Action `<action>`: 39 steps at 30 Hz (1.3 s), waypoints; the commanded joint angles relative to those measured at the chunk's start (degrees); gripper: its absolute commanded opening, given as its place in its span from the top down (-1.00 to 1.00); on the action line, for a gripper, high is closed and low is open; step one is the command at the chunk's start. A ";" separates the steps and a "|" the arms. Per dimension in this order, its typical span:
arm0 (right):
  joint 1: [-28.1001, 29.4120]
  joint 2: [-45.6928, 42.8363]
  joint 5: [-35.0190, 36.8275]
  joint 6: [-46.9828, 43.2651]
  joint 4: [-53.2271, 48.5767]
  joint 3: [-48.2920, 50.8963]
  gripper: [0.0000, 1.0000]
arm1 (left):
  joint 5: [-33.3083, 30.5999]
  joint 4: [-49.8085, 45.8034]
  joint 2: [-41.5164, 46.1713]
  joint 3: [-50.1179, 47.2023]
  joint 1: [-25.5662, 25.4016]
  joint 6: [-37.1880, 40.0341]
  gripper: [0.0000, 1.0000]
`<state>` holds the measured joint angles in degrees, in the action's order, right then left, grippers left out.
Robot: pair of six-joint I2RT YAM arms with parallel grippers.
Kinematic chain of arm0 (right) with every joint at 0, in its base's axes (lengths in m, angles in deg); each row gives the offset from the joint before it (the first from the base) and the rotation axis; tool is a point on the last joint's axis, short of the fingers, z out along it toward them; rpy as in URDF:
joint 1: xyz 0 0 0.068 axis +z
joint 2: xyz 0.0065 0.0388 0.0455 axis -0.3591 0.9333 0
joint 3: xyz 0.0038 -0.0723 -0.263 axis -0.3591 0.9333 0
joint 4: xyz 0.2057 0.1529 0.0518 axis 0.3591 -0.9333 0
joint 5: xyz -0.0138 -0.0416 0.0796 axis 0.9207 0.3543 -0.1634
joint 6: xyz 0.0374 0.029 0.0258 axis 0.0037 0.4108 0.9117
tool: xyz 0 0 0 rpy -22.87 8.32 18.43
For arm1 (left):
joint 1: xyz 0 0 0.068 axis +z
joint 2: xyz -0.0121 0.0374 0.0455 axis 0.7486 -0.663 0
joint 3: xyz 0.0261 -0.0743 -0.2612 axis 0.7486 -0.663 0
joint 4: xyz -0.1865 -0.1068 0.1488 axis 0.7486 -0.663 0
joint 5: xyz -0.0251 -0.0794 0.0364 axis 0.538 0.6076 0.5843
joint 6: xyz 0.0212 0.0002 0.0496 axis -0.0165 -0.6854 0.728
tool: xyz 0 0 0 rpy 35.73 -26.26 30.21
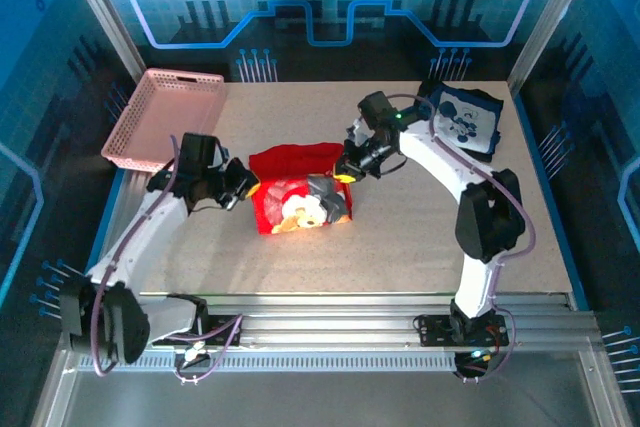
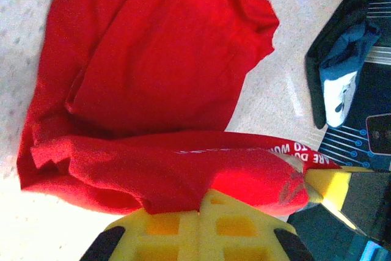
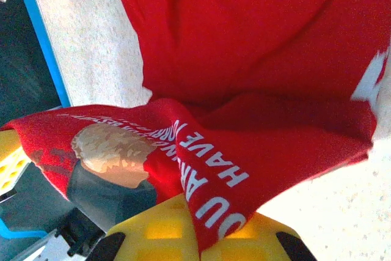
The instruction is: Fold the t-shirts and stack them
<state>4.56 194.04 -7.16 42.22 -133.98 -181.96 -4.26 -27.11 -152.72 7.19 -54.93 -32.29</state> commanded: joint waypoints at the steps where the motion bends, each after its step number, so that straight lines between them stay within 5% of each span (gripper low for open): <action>1: -2.49 4.50 -2.22 -3.31 -3.55 -6.20 1.00 | 1.93 3.20 -4.46 4.26 1.60 4.20 1.00; 28: -7.11 31.20 -7.04 -2.60 -6.22 -34.56 0.86 | 0.61 7.74 -26.18 14.03 5.76 9.10 1.00; 32: -7.68 36.32 -9.17 -0.46 -4.06 -39.47 0.59 | 0.18 10.01 -30.85 15.53 6.17 8.79 1.00; 35: -9.02 42.11 -11.08 2.09 -1.32 -49.33 0.05 | 0.30 11.88 -33.74 18.98 6.87 7.62 0.53; 36: -9.63 43.21 -11.24 3.26 1.03 -52.52 -0.12 | -0.90 10.87 -34.53 21.69 6.90 8.58 0.19; 37: -10.33 43.38 -10.65 4.32 3.20 -54.59 -0.24 | -2.54 8.50 -35.42 25.16 7.06 8.98 -0.11; 39: -11.56 41.76 -10.37 5.97 6.73 -56.58 -0.35 | -1.84 6.34 -36.54 31.92 7.82 7.73 -0.33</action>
<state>-4.40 237.58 -15.71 44.58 -133.39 -233.24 -5.05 -20.14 -189.53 30.71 -48.37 -25.12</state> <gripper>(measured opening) 0.664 0.637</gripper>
